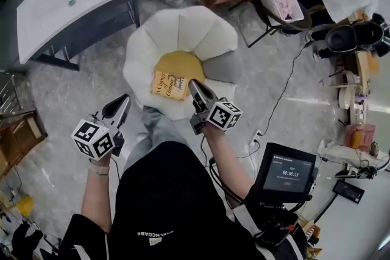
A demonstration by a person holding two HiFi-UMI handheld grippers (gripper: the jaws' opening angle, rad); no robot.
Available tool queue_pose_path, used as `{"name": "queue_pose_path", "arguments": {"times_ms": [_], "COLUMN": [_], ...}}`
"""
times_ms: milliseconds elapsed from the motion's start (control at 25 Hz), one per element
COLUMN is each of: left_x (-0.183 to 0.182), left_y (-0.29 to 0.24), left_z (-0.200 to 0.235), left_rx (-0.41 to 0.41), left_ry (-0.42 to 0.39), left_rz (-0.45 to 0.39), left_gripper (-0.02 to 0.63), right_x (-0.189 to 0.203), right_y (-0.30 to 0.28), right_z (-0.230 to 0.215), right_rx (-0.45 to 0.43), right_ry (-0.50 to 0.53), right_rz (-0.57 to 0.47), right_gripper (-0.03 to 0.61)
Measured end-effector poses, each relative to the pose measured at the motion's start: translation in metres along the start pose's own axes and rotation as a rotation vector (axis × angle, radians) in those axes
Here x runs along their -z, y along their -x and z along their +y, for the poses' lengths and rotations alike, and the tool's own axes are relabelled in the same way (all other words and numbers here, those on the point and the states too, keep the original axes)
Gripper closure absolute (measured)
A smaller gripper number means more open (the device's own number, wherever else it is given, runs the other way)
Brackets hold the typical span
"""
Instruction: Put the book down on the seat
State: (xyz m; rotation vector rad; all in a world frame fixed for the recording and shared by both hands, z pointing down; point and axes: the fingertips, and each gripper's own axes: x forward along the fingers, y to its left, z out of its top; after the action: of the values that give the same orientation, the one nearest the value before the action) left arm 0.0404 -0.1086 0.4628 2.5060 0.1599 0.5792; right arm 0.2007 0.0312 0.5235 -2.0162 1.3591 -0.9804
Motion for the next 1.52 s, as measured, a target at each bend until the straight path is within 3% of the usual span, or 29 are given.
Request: {"name": "queue_pose_path", "arguments": {"times_ms": [240, 640, 1000, 1520], "left_x": [-0.029, -0.081, -0.105, -0.106], "left_y": [0.002, 0.022, 0.048, 0.066], "left_z": [-0.016, -0.040, -0.060, -0.089], "left_rx": [0.014, 0.071, 0.133, 0.180], "left_ry": [-0.031, -0.096, -0.132, -0.180], "left_rz": [-0.050, -0.114, -0.146, -0.138], "left_gripper": [0.597, 0.597, 0.598, 0.597], "right_x": [-0.026, -0.055, -0.069, -0.078], "right_y": [0.006, 0.014, 0.036, 0.080], "right_z": [0.046, 0.129, 0.185, 0.209], "right_rx": [-0.047, -0.113, -0.116, -0.068], "right_ry": [0.124, 0.224, 0.344, 0.421], "right_rz": [-0.021, -0.094, -0.173, -0.267], "right_gripper": [0.525, 0.526, 0.526, 0.526]}}
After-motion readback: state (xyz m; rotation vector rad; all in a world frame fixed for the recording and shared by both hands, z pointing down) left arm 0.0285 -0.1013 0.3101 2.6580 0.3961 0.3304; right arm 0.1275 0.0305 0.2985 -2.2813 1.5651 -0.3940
